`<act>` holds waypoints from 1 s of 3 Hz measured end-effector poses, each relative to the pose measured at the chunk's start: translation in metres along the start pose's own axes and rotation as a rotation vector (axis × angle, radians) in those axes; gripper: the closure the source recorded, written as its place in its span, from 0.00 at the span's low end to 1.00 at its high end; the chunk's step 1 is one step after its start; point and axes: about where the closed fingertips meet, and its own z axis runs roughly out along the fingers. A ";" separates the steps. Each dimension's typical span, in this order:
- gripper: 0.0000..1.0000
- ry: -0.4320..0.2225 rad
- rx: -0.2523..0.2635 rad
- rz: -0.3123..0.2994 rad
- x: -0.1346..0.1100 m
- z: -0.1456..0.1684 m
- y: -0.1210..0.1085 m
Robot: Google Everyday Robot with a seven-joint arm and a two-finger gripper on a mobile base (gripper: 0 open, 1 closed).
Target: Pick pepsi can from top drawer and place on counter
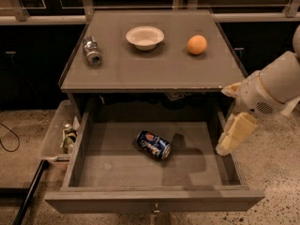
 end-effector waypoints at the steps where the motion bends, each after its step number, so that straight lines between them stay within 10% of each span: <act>1: 0.00 0.023 -0.054 -0.032 0.005 0.042 0.009; 3: 0.00 -0.046 -0.085 -0.006 0.006 0.068 0.008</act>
Offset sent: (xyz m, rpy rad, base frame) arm -0.0002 0.0151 -0.0326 -0.0089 0.0304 0.0457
